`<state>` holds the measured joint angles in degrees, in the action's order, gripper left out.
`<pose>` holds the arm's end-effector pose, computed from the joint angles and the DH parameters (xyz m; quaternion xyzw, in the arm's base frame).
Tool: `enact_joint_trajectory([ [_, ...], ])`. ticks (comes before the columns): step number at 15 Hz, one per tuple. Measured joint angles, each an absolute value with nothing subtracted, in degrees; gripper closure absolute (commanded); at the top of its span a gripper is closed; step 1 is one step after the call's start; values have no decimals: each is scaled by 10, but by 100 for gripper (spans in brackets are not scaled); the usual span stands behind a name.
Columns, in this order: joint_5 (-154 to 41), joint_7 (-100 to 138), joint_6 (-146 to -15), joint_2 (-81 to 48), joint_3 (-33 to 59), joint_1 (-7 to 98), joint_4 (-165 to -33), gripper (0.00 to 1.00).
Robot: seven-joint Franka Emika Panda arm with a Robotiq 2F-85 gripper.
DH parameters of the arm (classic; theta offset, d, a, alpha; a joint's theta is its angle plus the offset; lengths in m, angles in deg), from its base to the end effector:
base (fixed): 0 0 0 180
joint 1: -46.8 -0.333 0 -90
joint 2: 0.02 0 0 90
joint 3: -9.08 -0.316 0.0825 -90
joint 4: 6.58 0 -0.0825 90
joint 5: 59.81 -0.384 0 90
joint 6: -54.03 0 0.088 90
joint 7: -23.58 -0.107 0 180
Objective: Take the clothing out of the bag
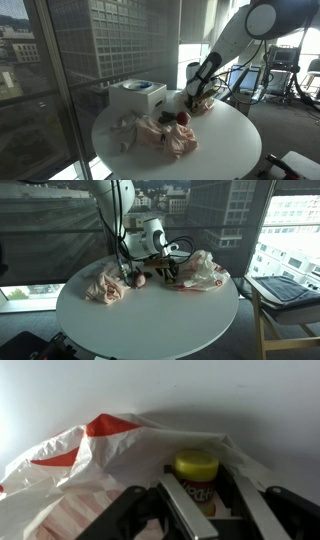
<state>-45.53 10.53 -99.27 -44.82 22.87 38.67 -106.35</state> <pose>0.6752 -0.0438 0.1523 0.9861 -0.0145 0.0877 0.1401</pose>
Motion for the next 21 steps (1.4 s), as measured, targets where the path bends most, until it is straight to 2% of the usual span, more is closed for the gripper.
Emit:
enact_joint_trajectory([
  [1,-455,105,-993,-448,229,387,-1063,82],
  [4,-455,105,-974,-442,234,385,-1061,82],
  [8,-421,113,-847,-373,248,362,-1060,82],
  [12,-432,210,-725,-262,176,376,-1078,81],
  [16,-492,279,-724,-185,95,390,-1134,80],
  [21,-553,340,-817,-190,38,397,-1225,80],
])
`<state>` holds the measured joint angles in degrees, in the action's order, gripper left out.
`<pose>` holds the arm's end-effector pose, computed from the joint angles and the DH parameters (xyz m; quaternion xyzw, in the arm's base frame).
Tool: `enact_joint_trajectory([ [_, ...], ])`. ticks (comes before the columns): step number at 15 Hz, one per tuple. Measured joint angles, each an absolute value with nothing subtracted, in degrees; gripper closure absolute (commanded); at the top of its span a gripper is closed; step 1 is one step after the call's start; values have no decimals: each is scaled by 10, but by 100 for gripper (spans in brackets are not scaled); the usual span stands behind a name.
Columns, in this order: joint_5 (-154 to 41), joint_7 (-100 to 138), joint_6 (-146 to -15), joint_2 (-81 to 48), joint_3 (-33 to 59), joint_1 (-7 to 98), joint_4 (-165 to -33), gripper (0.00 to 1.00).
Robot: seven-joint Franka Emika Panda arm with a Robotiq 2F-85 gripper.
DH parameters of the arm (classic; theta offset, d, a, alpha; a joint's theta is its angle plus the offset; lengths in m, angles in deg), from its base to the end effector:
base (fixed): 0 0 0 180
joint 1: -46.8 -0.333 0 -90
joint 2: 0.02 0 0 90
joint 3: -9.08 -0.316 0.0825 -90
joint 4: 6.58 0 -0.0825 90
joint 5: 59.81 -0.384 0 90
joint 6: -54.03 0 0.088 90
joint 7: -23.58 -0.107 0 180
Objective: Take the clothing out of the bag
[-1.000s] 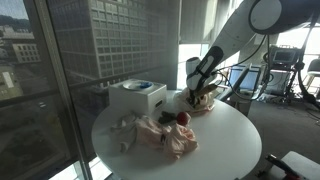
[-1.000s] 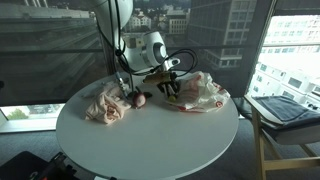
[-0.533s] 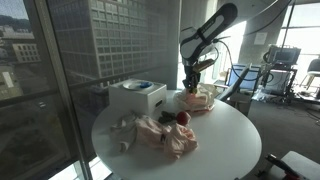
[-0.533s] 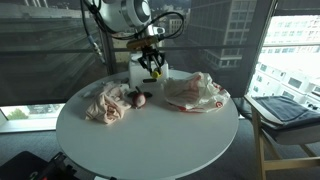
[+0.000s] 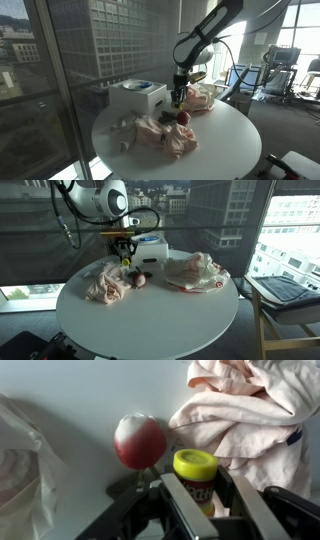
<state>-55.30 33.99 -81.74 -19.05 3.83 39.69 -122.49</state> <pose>0.5874 0.1261 0.2871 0.9749 0.2222 0.0085 0.0126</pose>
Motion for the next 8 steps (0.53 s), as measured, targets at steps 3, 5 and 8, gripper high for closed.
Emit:
enact_joint_trajectory([
  [3,-580,362,-870,-205,20,403,-1255,31],
  [5,-611,386,-875,-206,7,415,-1259,19],
  [8,-672,423,-861,-198,-6,445,-1249,0],
])
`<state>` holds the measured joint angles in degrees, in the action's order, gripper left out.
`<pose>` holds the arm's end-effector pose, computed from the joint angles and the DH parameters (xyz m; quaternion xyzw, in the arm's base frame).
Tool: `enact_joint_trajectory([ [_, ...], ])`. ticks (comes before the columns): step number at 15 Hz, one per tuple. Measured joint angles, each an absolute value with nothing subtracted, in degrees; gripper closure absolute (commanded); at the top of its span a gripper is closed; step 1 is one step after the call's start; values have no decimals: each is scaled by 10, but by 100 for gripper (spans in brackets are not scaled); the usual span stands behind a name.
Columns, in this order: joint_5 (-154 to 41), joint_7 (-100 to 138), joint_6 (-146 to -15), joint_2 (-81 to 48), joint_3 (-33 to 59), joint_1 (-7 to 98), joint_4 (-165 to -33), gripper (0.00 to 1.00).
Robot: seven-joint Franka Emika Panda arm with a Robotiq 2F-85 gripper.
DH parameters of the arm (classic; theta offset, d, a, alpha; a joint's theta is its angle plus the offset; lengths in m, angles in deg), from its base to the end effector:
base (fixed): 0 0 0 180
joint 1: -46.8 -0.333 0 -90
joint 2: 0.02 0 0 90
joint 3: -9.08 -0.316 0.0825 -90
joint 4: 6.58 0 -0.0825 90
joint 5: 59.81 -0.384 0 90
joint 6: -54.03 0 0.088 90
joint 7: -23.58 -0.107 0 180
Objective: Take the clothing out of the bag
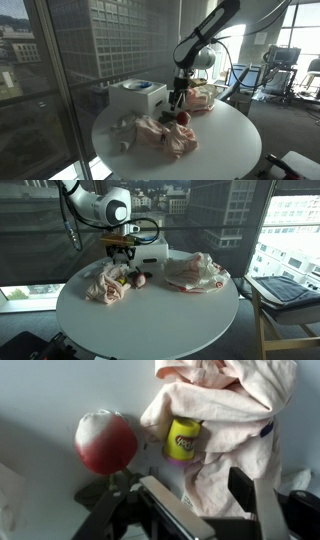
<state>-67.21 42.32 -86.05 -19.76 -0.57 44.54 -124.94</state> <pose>0.5818 0.1206 0.2707 -0.9747 -0.2111 -0.0226 0.0693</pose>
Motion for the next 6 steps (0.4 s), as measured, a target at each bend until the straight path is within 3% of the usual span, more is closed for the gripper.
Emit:
enact_joint_trajectory([
  [6,-584,348,-780,-160,72,468,-1196,0],
])
